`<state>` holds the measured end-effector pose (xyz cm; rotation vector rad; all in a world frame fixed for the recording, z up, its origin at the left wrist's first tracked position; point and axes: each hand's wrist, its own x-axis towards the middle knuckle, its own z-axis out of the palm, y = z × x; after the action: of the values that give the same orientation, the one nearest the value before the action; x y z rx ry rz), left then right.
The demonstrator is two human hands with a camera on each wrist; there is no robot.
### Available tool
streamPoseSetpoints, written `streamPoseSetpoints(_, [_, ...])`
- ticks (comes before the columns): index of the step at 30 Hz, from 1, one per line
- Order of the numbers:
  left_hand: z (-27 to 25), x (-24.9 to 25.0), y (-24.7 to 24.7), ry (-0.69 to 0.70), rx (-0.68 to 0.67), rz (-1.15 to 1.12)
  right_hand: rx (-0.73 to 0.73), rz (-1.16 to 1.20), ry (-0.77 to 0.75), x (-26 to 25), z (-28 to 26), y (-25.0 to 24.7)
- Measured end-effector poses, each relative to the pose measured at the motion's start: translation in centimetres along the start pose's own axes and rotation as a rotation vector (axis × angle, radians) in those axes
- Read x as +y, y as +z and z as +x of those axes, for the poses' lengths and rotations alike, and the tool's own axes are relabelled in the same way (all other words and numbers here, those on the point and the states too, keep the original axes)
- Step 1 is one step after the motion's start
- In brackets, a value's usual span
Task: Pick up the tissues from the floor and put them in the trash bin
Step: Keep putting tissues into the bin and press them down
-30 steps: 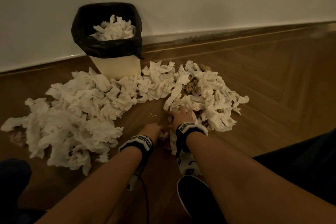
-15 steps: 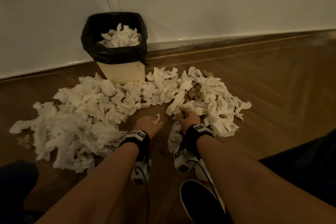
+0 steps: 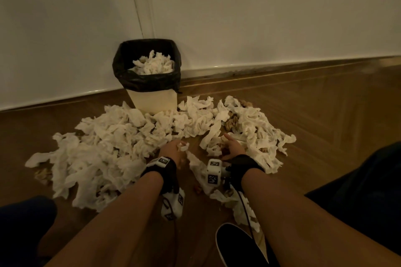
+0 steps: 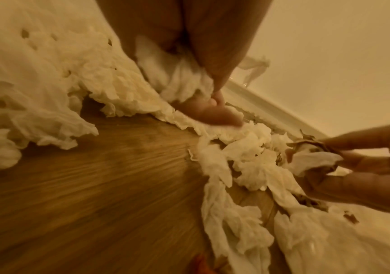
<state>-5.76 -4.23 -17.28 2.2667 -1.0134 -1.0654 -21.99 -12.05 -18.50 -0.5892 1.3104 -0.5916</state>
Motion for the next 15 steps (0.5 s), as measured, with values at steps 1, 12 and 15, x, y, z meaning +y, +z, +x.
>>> streamPoseSetpoints(1, [-0.1,0.1,-0.2,0.026,0.036,0.08,0.007,0.039,0.046,-0.3,-0.2,-0.1])
streamPoseSetpoints(12, [-0.3,1.6,-1.4,0.002,-0.006,0.11,0.057,0.416,0.01,-3.3,-2.4,1.5])
streamPoseSetpoints(15, [-0.4,2.4,-2.1,0.052,-0.017,0.103,0.057,0.416,0.003,-5.7,-3.1,3.0])
